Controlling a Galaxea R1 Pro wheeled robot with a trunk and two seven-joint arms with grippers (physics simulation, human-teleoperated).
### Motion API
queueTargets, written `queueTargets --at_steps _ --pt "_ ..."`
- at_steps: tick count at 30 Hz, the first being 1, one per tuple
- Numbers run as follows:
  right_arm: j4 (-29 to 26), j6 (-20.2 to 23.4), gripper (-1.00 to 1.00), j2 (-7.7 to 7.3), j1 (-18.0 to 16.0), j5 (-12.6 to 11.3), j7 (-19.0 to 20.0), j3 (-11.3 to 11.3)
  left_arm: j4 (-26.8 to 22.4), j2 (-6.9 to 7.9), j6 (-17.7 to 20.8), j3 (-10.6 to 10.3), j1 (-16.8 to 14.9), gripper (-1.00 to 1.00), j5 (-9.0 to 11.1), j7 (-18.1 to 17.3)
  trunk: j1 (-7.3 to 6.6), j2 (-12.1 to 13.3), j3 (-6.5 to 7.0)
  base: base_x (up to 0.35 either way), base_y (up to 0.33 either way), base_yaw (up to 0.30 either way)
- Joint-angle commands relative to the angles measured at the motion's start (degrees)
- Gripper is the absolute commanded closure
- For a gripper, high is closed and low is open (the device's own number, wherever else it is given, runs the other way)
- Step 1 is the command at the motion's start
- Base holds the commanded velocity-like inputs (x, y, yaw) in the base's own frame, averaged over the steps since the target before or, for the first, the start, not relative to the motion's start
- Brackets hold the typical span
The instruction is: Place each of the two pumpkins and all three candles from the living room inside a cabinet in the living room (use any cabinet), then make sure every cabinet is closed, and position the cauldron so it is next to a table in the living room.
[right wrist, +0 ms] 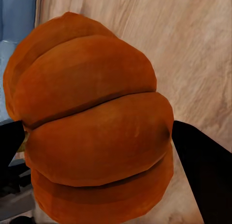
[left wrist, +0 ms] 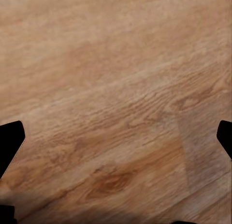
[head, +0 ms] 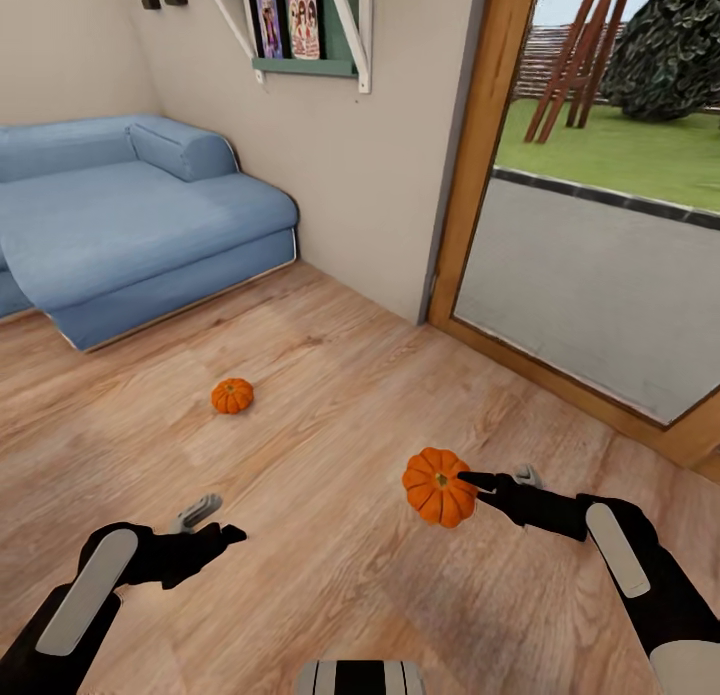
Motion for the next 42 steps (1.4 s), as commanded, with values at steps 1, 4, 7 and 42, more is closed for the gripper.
queueTargets --at_steps 1,4,7,42 --pt "-0.02 0.31 1.0 0.01 -0.01 0.13 0.41 -0.11 -0.03 0.04 0.02 -0.19 -0.05 -1.0 0.5 0.61 -0.03 0.0 0.22 0.0 0.0 0.272" --pt "-0.02 0.31 1.0 0.02 -0.01 0.14 0.42 -0.11 0.02 0.04 0.02 -0.38 -0.05 -1.0 0.45 0.61 -0.08 0.03 0.74 0.0 0.0 0.272" --pt "-0.02 0.1 1.0 0.02 -0.01 0.11 0.42 -0.11 -0.02 0.04 0.02 -0.3 -0.05 -1.0 0.53 0.6 -0.08 0.03 0.83 0.0 0.0 0.272" --pt "0.04 -0.83 1.0 0.02 -0.01 -0.04 0.5 -0.13 0.32 -0.25 0.02 -0.79 -0.05 -1.0 0.36 0.62 -0.08 0.03 3.01 0.196 -0.064 0.212"
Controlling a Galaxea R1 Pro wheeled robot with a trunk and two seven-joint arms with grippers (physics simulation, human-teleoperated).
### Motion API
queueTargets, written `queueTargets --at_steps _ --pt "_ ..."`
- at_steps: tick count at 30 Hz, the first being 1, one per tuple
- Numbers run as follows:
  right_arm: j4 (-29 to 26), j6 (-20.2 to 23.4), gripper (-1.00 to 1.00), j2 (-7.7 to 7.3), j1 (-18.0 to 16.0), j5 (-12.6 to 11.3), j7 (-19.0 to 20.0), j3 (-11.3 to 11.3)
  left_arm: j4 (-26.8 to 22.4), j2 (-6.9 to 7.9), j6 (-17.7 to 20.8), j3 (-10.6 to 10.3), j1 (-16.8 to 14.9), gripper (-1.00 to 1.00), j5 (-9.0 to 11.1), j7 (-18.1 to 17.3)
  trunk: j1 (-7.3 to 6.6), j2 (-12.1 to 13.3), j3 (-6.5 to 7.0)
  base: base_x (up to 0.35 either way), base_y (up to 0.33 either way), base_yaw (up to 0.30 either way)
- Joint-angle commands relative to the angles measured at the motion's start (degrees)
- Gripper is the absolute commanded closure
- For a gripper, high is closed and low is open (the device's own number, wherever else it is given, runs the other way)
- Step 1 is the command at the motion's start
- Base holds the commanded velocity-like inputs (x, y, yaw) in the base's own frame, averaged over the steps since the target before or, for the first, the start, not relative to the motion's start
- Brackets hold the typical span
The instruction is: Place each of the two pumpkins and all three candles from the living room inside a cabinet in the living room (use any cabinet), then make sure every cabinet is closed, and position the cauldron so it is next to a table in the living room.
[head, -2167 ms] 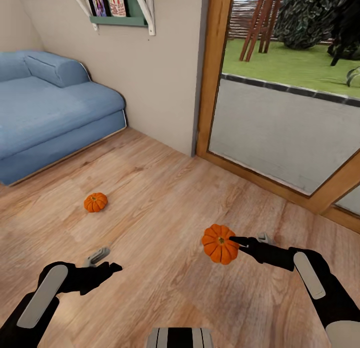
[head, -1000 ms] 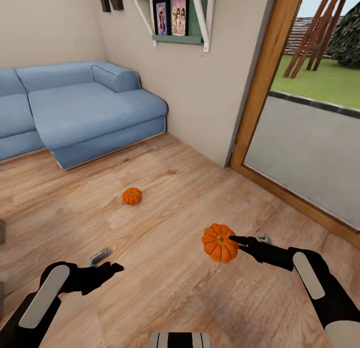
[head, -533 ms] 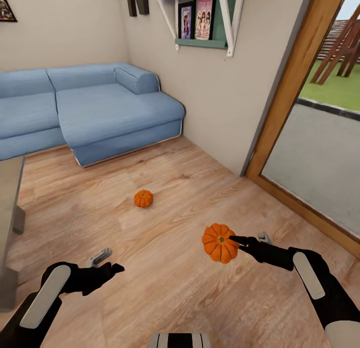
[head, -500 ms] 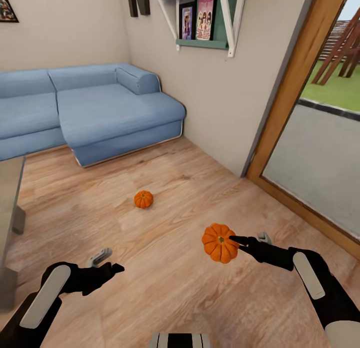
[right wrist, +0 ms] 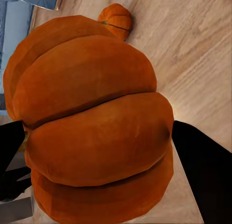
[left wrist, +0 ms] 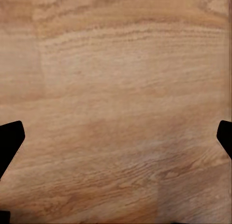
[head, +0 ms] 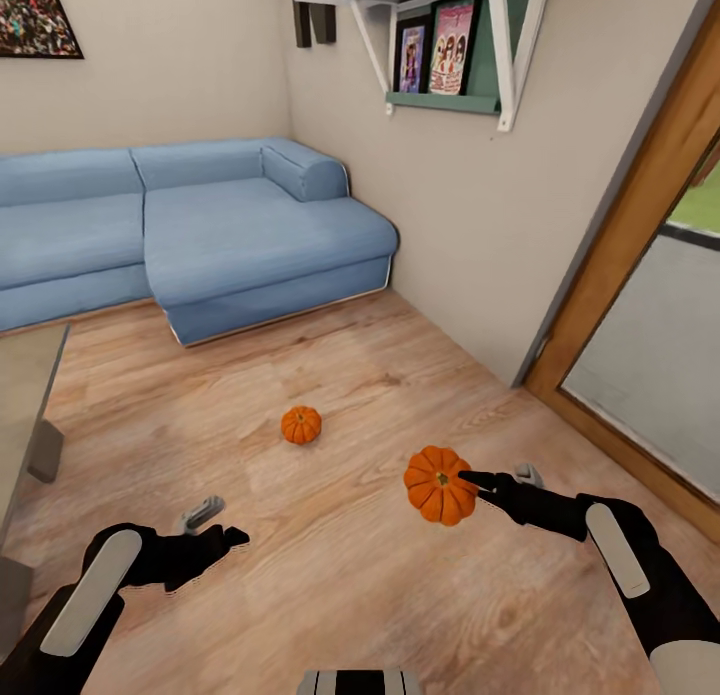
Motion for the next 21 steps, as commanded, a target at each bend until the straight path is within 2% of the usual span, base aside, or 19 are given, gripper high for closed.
queueTargets --at_steps 1,21 --pt "-0.03 0.48 1.0 0.01 -0.03 -0.59 0.38 -0.12 -0.04 0.03 0.01 -0.1 -0.04 -1.0 0.61 0.6 0.02 -0.02 0.04 0.325 0.0 0.157" --pt "0.11 0.17 1.0 0.01 -0.03 -0.59 0.31 -0.09 -0.04 -0.02 0.01 -0.1 -0.04 -1.0 0.66 0.6 0.02 -0.02 1.3 0.27 0.0 0.178"
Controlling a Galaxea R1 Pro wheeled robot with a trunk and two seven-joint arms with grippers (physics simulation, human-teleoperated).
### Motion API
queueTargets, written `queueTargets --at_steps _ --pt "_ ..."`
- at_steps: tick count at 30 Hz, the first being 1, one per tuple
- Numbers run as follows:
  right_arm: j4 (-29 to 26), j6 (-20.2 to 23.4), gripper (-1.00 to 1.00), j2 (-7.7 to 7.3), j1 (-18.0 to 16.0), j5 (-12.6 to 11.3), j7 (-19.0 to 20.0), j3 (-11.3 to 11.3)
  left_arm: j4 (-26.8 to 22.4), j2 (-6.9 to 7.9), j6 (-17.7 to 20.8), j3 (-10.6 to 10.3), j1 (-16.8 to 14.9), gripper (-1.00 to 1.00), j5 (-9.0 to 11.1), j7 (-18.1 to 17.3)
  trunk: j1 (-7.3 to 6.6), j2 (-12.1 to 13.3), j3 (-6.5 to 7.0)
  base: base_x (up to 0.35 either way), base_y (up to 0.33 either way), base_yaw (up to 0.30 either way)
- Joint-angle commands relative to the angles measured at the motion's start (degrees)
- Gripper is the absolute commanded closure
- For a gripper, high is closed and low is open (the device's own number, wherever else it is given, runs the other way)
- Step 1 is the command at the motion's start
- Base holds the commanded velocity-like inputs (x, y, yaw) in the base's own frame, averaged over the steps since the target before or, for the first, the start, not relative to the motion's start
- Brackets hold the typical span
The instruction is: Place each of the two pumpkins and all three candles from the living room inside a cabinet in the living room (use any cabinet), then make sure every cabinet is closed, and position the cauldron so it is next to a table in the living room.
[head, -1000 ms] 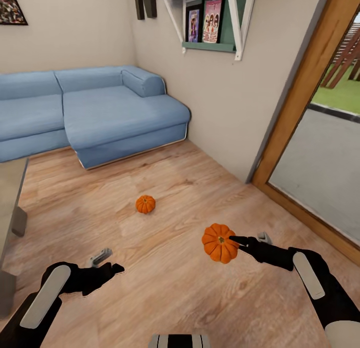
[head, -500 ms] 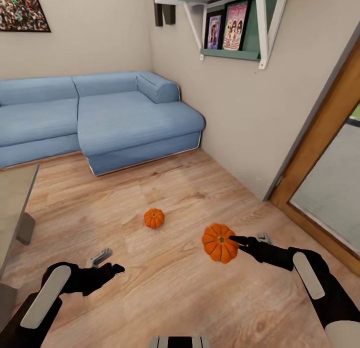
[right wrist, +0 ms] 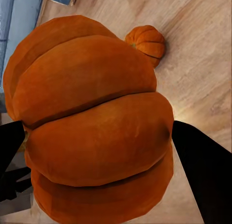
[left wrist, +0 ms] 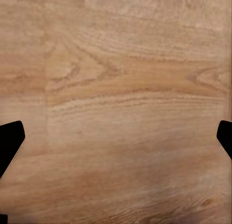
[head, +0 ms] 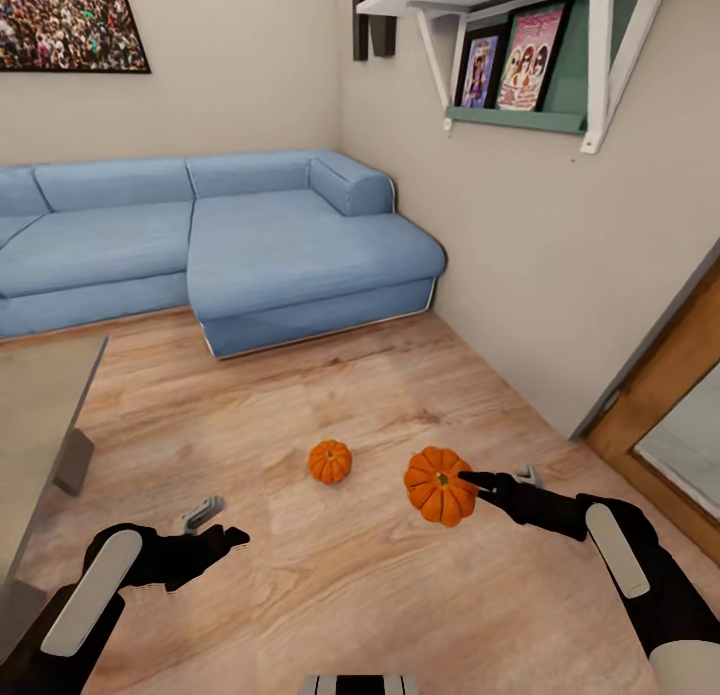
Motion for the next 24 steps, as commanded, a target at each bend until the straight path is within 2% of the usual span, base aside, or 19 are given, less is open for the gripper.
queueTargets --at_steps 1,8,20,24 --pt "0.33 0.46 1.0 0.01 -0.03 -0.57 0.42 -0.12 -0.04 0.05 -0.01 -0.1 -0.04 -1.0 0.57 0.6 0.02 -0.02 0.0 0.314 0.0 0.2" --pt "2.07 0.46 1.0 0.01 -0.03 -0.49 0.62 -0.15 -0.04 0.04 -0.03 -0.1 -0.04 -1.0 0.57 0.6 0.02 -0.02 0.26 0.305 -0.006 0.184" --pt "2.19 0.44 1.0 0.0 -0.03 -0.33 0.51 -0.21 -0.04 0.07 0.0 -0.14 -0.04 -1.0 0.57 0.6 0.02 -0.02 0.36 0.273 -0.115 0.018" --pt "2.2 0.44 1.0 0.0 -0.03 -0.33 0.46 -0.21 -0.04 0.09 0.01 -0.11 -0.04 -1.0 0.57 0.6 0.02 -0.02 0.66 0.156 -0.04 0.077"
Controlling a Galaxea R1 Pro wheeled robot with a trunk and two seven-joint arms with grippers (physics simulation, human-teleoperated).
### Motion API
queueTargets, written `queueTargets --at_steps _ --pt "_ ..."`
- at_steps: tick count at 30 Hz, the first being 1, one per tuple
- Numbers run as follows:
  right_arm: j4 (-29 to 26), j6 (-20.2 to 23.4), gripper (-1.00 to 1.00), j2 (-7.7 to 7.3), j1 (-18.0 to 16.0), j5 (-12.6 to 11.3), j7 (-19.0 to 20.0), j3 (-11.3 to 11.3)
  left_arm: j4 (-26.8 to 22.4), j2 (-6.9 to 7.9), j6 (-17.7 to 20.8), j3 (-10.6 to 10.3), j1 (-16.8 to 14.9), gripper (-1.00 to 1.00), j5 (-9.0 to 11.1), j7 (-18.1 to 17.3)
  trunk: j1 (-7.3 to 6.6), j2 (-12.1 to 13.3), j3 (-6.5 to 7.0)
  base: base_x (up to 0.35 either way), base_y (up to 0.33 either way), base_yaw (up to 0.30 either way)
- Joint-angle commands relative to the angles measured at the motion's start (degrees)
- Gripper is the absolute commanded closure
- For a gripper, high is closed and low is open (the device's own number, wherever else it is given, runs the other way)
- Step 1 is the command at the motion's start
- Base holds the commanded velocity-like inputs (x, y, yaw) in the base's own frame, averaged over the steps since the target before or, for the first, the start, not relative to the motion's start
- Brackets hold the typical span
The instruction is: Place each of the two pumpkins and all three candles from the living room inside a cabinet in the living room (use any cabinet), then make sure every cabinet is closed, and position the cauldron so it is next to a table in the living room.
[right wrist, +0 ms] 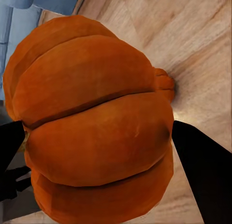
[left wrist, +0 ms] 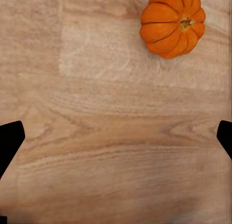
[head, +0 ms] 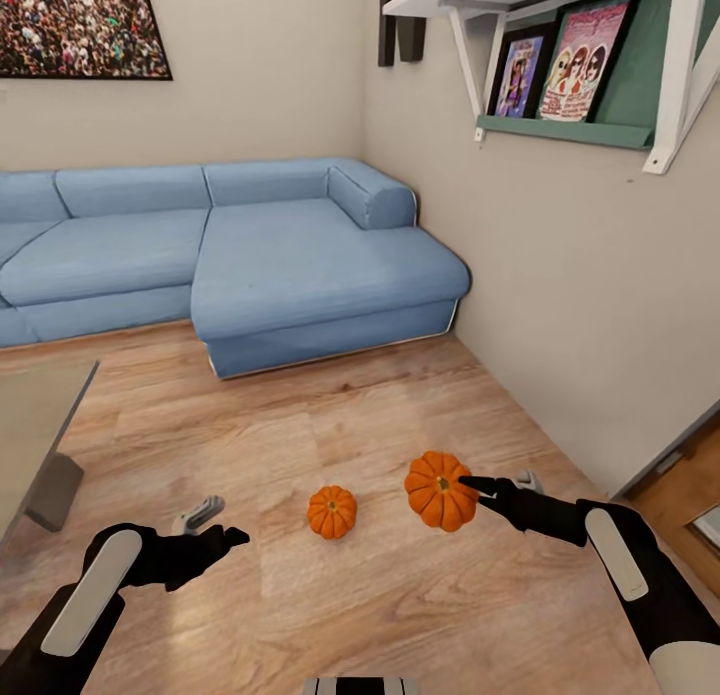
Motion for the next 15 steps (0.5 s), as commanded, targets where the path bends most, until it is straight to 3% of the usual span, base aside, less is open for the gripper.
queueTargets --at_steps 1,9,15 --pt "-0.01 0.35 1.0 -0.01 -0.03 -0.02 0.37 -0.11 -0.05 0.04 0.01 -0.09 -0.04 -1.0 0.57 0.6 0.0 -0.02 0.04 0.045 -0.008 0.088" --pt "-0.09 0.35 1.0 0.03 -0.03 -0.06 0.35 -0.11 -0.05 0.0 0.01 -0.14 -0.04 -1.0 0.57 0.6 0.0 -0.02 0.74 0.14 -0.002 0.09" --pt "-0.1 0.35 1.0 0.03 -0.03 -0.1 0.34 -0.11 -0.04 0.01 0.01 -0.16 -0.04 -1.0 0.57 0.6 0.0 -0.02 1.27 0.188 -0.111 0.09"
